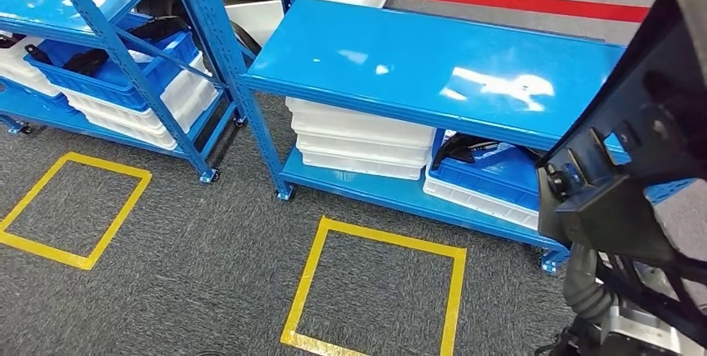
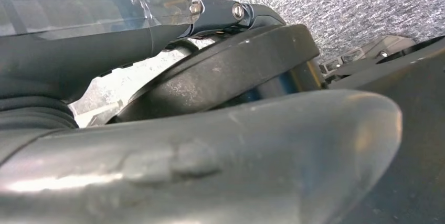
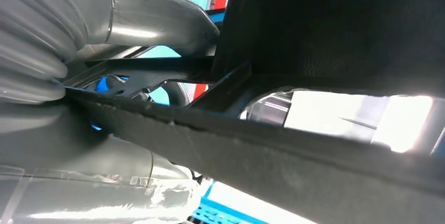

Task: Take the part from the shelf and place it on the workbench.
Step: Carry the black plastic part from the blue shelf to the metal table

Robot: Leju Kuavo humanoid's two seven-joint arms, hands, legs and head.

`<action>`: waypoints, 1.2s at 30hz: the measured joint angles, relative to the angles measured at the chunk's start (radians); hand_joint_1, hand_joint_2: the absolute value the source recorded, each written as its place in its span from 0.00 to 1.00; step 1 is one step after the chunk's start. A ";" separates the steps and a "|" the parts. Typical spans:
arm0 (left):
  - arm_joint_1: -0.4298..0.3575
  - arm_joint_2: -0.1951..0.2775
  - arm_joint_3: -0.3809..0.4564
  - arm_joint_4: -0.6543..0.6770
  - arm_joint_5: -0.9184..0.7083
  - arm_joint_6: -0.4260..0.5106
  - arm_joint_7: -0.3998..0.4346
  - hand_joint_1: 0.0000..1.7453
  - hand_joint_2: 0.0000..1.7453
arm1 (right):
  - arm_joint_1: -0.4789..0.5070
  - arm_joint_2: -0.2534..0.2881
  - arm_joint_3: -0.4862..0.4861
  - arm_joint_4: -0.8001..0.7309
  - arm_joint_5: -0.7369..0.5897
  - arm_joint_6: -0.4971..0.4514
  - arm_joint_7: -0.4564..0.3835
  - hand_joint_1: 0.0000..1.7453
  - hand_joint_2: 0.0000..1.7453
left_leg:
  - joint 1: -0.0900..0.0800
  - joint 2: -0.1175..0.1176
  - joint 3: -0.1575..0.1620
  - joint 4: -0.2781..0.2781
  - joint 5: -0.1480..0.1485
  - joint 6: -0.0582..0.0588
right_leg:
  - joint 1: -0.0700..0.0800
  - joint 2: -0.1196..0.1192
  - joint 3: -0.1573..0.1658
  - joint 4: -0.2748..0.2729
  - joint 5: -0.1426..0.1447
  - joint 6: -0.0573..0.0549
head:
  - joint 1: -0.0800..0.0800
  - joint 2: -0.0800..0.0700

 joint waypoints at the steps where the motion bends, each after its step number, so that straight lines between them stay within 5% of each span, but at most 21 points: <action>1: -0.001 0.000 0.000 0.000 0.000 0.000 -0.001 0.00 0.00 | 0.001 0.000 0.000 0.000 0.001 0.000 0.000 1.00 1.00 | 0.001 0.001 -0.002 -0.007 0.006 0.006 | -0.001 0.002 -0.005 0.005 -0.010 0.004 | 0.000 0.000; 3: -0.003 0.000 0.000 0.000 0.000 0.001 -0.005 0.00 0.00 | 0.004 0.000 0.000 0.000 0.005 0.000 -0.001 1.00 1.00 | 0.005 0.004 -0.014 -0.021 0.020 0.020 | -0.003 0.006 -0.028 0.066 -0.074 0.013 | 0.004 0.000; 5: -0.003 0.000 0.000 0.000 -0.001 0.002 -0.008 0.00 0.00 | 0.010 0.000 0.000 0.000 0.009 0.000 0.000 1.00 1.00 | 0.003 0.007 -0.035 -0.018 0.031 0.029 | -0.005 0.010 -0.062 0.191 -0.159 0.019 | 0.009 0.000; 7: -0.003 0.000 0.000 0.000 -0.001 0.005 -0.011 0.00 0.00 | 0.015 0.000 0.000 0.000 0.012 0.000 0.003 1.00 1.00 | 0.003 0.010 -0.055 -0.008 0.039 0.030 | -0.006 0.011 -0.069 0.272 -0.179 0.022 | 0.010 0.000; 8: -0.004 0.000 0.000 0.000 -0.001 0.006 -0.013 0.00 0.00 | 0.015 0.000 0.000 0.000 0.014 0.000 0.006 1.00 1.00 | 0.002 0.012 -0.065 -0.001 0.042 0.029 | -0.006 0.011 -0.049 0.263 -0.159 0.021 | 0.012 0.000; 10: -0.004 0.000 0.000 -0.001 -0.001 0.009 -0.020 0.00 0.00 | 0.015 0.000 0.000 -0.002 0.019 0.000 0.013 1.00 1.00 | 0.002 0.012 -0.082 0.013 0.046 0.026 | -0.006 0.013 0.032 0.149 -0.107 0.016 | 0.012 0.000; 13: -0.004 -0.001 0.000 -0.003 -0.002 0.013 -0.028 0.00 0.00 | 0.016 0.000 -0.001 -0.011 0.027 0.000 0.022 1.00 1.00 | 0.001 0.012 -0.101 0.027 0.059 0.012 | 0.001 0.018 0.112 0.002 -0.091 0.007 | 0.011 0.000; 16: -0.004 0.000 0.000 -0.003 -0.004 0.014 -0.029 0.00 0.00 | 0.017 -0.001 -0.002 -0.015 0.033 0.000 0.024 1.00 1.00 | 0.002 0.010 -0.113 0.031 0.065 -0.007 | 0.000 0.016 0.106 -0.019 -0.075 -0.004 | 0.011 0.000; 18: -0.005 0.000 0.000 -0.003 -0.007 0.013 -0.029 0.00 0.00 | 0.017 0.000 -0.003 -0.016 0.034 0.000 0.023 1.00 1.00 | 0.003 0.008 -0.133 0.079 0.005 -0.017 | -0.005 0.011 0.091 -0.031 -0.057 -0.020 | 0.008 0.000; 21: -0.007 0.000 0.000 -0.002 -0.011 0.013 -0.030 0.00 0.00 | 0.018 0.000 -0.007 -0.017 0.029 0.000 0.015 1.00 1.00 | 0.006 0.008 -0.167 0.249 -0.116 -0.027 | -0.003 0.007 0.049 -0.022 -0.031 -0.032 | 0.002 0.000; 23: -0.007 0.000 0.000 -0.002 -0.012 0.013 -0.029 0.00 0.00 | 0.019 0.001 -0.012 -0.017 0.026 0.000 0.011 1.00 1.00 | 0.008 0.008 -0.151 0.302 -0.101 -0.030 | -0.003 0.005 0.016 -0.012 -0.013 -0.030 | 0.001 0.000; 25: -0.006 0.000 0.000 -0.002 -0.012 0.013 -0.028 0.00 0.00 | 0.019 0.001 -0.015 -0.017 0.023 0.000 0.009 1.00 1.00 | 0.012 0.007 -0.080 0.230 -0.040 -0.030 | -0.004 0.005 -0.018 0.000 0.005 -0.025 | 0.000 0.000; 28: -0.007 0.000 0.000 -0.001 -0.012 0.010 -0.027 0.00 0.00 | 0.019 0.002 -0.018 -0.017 0.021 0.000 0.006 1.00 1.00 | 0.009 0.004 0.048 0.026 -0.046 -0.021 | -0.002 0.004 -0.049 0.016 0.031 -0.010 | -0.004 0.000; 31: -0.007 -0.001 0.000 -0.001 -0.013 0.010 -0.029 0.00 0.00 | 0.019 0.003 -0.021 -0.016 0.020 0.000 0.004 1.00 1.00 | 0.006 0.005 0.051 -0.016 -0.042 0.003 | -0.005 0.004 -0.054 0.012 0.052 0.010 | -0.003 0.000; 33: -0.008 -0.003 -0.001 -0.001 -0.017 0.011 -0.032 0.00 0.00 | 0.020 0.003 -0.025 -0.016 0.019 0.000 0.003 1.00 1.00 | 0.008 0.010 0.025 -0.023 -0.018 0.023 | -0.007 0.009 -0.070 0.048 -0.002 0.019 | 0.002 0.000; 36: -0.009 -0.004 -0.001 -0.001 -0.021 0.012 -0.036 0.00 0.00 | 0.021 0.003 -0.030 -0.016 0.017 0.000 0.004 1.00 1.00 | 0.007 0.014 -0.021 -0.024 0.020 0.034 | -0.009 0.012 -0.101 0.211 -0.142 0.027 | 0.010 0.000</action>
